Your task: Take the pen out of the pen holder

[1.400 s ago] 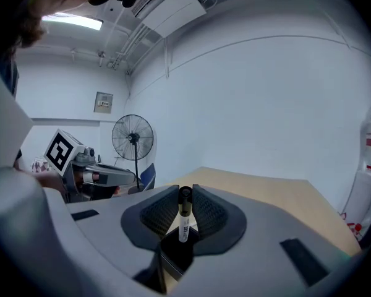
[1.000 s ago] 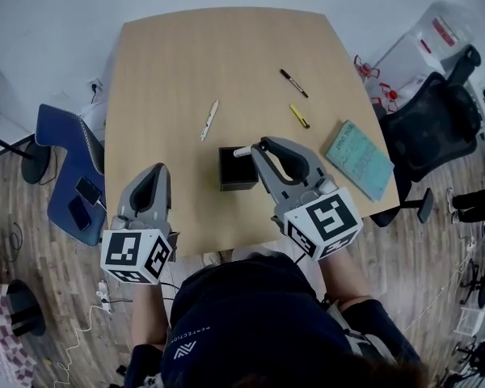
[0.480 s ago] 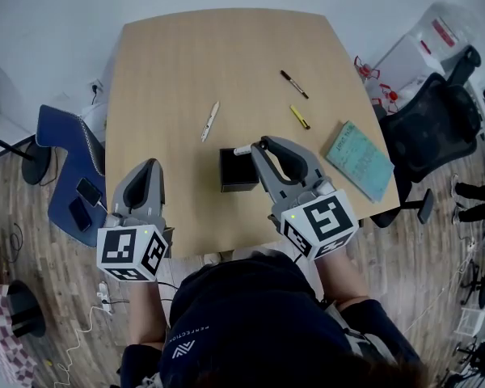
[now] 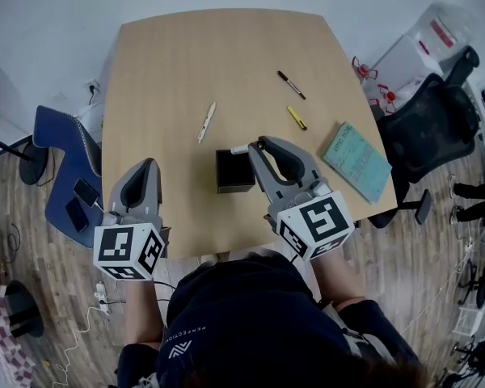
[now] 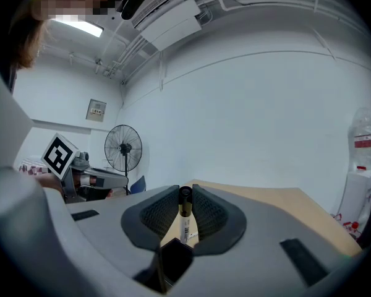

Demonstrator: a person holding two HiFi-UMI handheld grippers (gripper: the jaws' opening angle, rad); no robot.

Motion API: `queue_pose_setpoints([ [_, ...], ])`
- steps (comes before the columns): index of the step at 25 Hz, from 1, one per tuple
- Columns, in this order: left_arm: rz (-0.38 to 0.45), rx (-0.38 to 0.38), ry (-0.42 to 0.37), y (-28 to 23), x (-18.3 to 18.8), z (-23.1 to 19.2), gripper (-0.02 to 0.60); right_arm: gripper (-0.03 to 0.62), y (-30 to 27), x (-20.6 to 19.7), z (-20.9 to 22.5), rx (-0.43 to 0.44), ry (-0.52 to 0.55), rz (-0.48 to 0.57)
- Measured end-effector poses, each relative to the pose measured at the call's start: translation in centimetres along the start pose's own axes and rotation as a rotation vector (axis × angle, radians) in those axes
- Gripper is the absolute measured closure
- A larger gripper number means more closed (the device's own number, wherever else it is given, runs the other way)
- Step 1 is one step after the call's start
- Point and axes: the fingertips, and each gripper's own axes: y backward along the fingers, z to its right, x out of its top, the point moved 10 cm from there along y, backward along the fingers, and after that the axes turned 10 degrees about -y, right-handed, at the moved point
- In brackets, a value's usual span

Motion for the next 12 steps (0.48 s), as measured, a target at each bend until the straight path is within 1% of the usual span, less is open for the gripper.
queue_pose_setpoints([
  [12,-0.016,0.013,0.014,0.31,-0.49,0.01,0.574,0.537,-0.46,-0.8,0.55,0.003,-0.021,-0.014],
])
